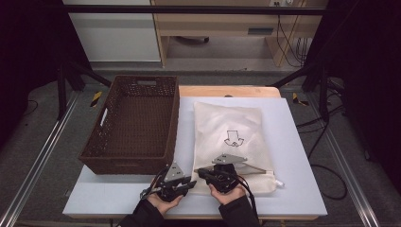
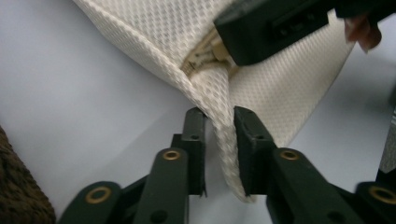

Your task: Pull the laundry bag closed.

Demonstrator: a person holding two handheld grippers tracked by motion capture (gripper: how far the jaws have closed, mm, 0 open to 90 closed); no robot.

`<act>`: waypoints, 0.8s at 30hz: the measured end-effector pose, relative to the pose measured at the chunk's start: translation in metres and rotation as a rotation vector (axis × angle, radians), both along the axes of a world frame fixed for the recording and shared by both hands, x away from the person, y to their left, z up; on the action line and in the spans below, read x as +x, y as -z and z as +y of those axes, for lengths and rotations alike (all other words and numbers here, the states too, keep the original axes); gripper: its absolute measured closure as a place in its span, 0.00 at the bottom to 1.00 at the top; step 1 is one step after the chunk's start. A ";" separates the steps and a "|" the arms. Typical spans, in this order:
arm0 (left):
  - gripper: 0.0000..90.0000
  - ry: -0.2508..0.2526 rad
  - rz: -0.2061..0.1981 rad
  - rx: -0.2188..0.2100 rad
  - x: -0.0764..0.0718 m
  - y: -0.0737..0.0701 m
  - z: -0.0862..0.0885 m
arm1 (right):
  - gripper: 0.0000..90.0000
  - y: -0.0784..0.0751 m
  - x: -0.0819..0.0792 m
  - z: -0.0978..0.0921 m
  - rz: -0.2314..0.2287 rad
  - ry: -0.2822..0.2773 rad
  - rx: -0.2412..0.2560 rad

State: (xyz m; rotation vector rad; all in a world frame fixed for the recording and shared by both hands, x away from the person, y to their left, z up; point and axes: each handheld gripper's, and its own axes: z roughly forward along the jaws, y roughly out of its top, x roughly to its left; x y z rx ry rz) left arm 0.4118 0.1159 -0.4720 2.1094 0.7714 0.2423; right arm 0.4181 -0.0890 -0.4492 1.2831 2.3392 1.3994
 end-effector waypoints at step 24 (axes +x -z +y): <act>0.83 -0.024 0.014 -0.052 0.013 -0.006 -0.002 | 0.97 -0.002 -0.003 0.003 -0.058 -0.002 -0.007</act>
